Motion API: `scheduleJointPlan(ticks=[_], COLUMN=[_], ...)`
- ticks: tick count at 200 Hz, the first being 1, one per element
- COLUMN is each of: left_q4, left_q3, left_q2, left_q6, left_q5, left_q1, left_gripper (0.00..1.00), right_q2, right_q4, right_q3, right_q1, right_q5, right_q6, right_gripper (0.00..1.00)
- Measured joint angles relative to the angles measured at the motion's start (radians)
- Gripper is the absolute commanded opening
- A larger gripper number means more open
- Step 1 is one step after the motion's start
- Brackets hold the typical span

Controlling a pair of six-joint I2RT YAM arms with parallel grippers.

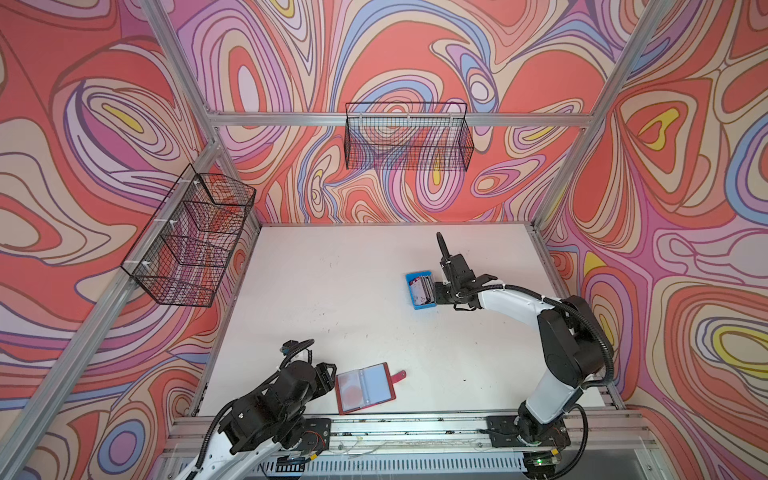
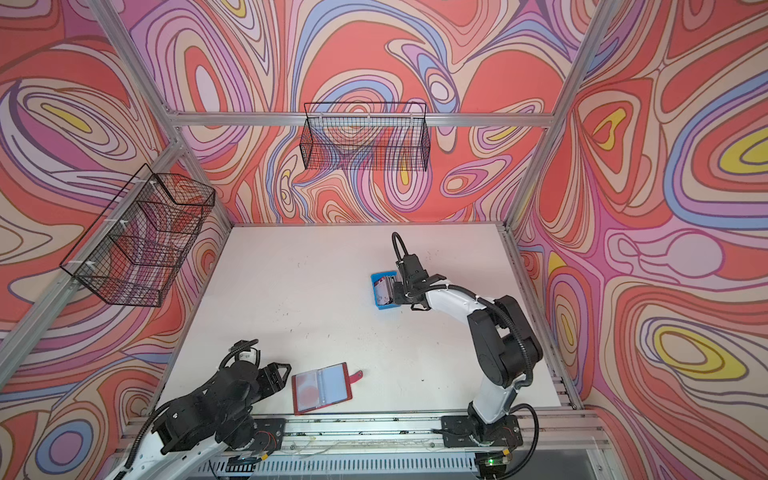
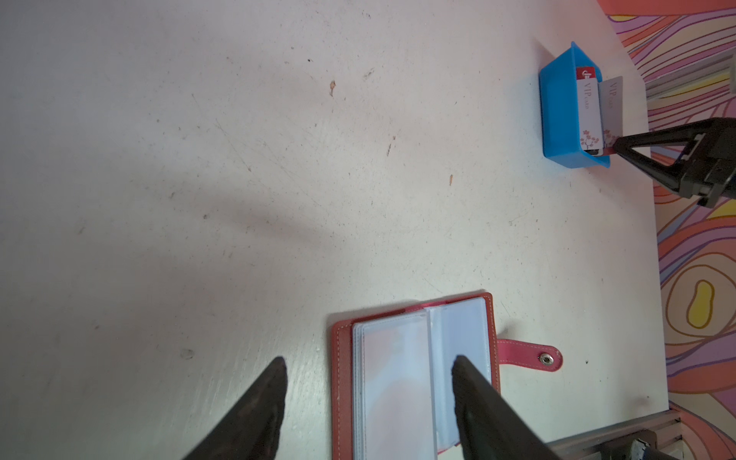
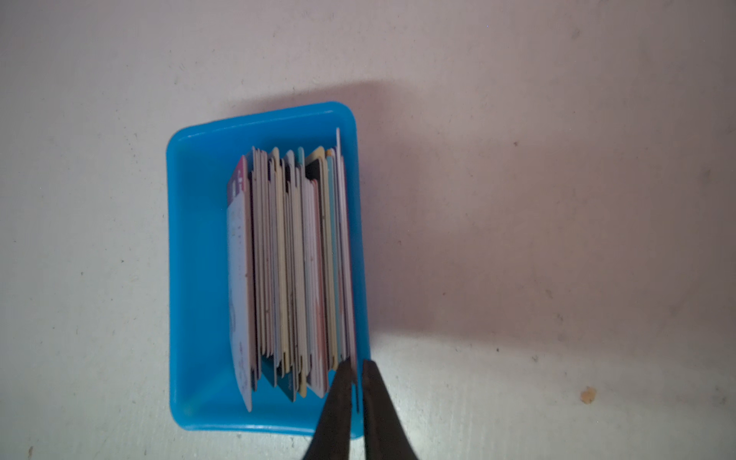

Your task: Put the credit cards into the card holder

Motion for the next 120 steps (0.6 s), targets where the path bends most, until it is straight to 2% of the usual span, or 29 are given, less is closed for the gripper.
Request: scheduleJointPlan(ticks=[37, 72, 120], left_q4=[0.000, 0.000, 0.000], left_q3=[0.000, 0.000, 0.000], left_q2=[0.000, 0.000, 0.000], left_q6=[0.000, 0.000, 0.000], left_q5=[0.000, 0.000, 0.000], left_q1=[0.000, 0.000, 0.000], left_gripper=[0.67, 0.67, 0.67], right_q2=[0.000, 0.000, 0.000], right_q4=[0.000, 0.001, 0.003], right_q3=[-0.007, -0.011, -0.011], right_q1=[0.000, 0.000, 0.000], right_q5=[0.000, -0.003, -0.005], right_q6=[0.000, -0.002, -0.004], right_gripper=[0.11, 0.00, 0.00])
